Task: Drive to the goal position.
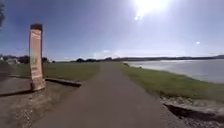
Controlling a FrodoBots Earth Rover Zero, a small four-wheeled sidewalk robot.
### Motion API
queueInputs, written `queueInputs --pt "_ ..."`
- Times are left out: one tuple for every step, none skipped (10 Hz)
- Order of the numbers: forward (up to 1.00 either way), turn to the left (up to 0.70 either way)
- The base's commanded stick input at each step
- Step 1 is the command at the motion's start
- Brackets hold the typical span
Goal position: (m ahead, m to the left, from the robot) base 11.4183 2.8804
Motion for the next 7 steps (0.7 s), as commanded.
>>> queueInputs --pt "0.7 0.0" --pt "0.7 0.0" --pt "0.7 0.0" --pt "0.7 0.0" --pt "0.7 0.0" --pt "0.7 0.0" --pt "0.7 0.0"
